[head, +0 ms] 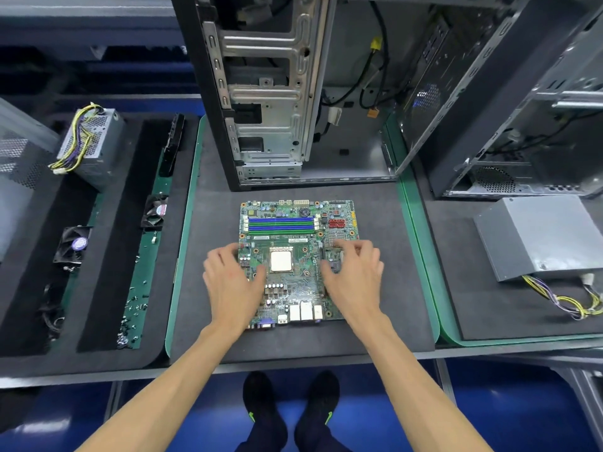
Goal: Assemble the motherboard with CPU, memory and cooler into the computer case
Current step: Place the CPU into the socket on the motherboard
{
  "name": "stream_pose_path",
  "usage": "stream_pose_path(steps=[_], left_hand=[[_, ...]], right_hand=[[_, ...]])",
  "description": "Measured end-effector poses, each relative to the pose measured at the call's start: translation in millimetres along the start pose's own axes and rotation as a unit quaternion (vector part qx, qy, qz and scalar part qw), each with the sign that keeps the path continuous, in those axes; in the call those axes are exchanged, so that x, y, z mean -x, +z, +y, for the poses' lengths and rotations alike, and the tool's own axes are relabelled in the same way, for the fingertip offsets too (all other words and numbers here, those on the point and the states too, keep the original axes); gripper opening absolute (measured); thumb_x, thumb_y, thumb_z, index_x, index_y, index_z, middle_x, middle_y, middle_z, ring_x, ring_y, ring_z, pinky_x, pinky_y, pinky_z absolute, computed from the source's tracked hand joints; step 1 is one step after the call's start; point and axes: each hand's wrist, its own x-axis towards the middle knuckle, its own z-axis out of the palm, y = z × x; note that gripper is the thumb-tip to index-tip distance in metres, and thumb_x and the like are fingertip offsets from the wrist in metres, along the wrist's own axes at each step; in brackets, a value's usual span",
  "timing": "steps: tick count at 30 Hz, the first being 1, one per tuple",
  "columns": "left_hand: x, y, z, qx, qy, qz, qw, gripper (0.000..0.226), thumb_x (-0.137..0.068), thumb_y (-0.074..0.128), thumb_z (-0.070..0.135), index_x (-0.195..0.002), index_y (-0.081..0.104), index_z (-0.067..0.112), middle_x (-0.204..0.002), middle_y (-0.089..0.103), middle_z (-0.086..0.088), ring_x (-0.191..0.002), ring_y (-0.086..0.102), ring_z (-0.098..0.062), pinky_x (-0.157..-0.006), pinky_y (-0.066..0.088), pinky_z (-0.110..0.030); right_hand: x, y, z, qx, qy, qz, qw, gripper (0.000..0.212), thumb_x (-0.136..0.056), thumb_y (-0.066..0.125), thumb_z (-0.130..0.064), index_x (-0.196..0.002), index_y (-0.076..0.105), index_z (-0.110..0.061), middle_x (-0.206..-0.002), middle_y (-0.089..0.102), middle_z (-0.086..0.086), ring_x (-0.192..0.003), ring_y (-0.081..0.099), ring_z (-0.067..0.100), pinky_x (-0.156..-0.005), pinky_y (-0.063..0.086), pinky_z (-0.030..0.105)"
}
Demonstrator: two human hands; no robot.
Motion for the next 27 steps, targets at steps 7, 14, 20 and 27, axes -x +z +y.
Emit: stream_pose_path(steps=[7,14,20,27], left_hand=[[-11.1,-5.1,-5.4,0.091,-0.074,-0.102,0.988,0.053,-0.09,0.071,0.025,-0.136,0.049,0.007,-0.109,0.044,-0.001,-0.1,0.047,-0.017,-0.088,0.037,-0.026],[-15.0,-7.3,-6.9,0.101,-0.072,-0.106,0.987,0.054,-0.09,0.071,0.023,-0.137,0.049,0.008,-0.107,0.046,0.0,-0.092,0.049,-0.016,-0.081,0.037,-0.025],[-12.0,-10.5,-6.4,0.071,-0.054,-0.112,0.99,0.056,-0.092,0.066,0.031,-0.14,0.047,0.008,-0.111,0.043,0.0,-0.099,0.05,-0.018,-0.085,0.042,-0.029],[-10.9,-49.8,-24.8,0.113,-0.068,-0.074,0.988,0.039,-0.095,0.061,0.02,-0.133,0.052,0.014,-0.113,0.048,0.0,-0.093,0.053,-0.012,-0.085,0.04,-0.024]], right_hand=[[-12.2,-3.4,6.9,0.042,0.079,-0.043,0.995,0.067,-0.089,0.067,-0.05,-0.138,0.051,-0.007,-0.128,0.042,0.012,-0.12,0.038,0.03,-0.1,0.035,0.037],[-13.5,-2.7,10.8,0.013,0.089,-0.051,0.995,0.073,-0.089,0.067,-0.054,-0.144,0.044,-0.012,-0.133,0.041,0.013,-0.123,0.036,0.031,-0.103,0.033,0.04],[-18.9,-11.3,1.3,0.03,0.068,-0.044,0.996,0.072,-0.089,0.068,-0.05,-0.145,0.041,-0.014,-0.135,0.041,0.012,-0.124,0.036,0.03,-0.102,0.032,0.043],[-22.4,-4.4,-53.1,-0.069,-0.071,-0.043,0.994,0.047,-0.092,0.068,-0.033,-0.134,0.054,-0.02,-0.127,0.047,0.004,-0.123,0.036,0.021,-0.105,0.031,0.038]])
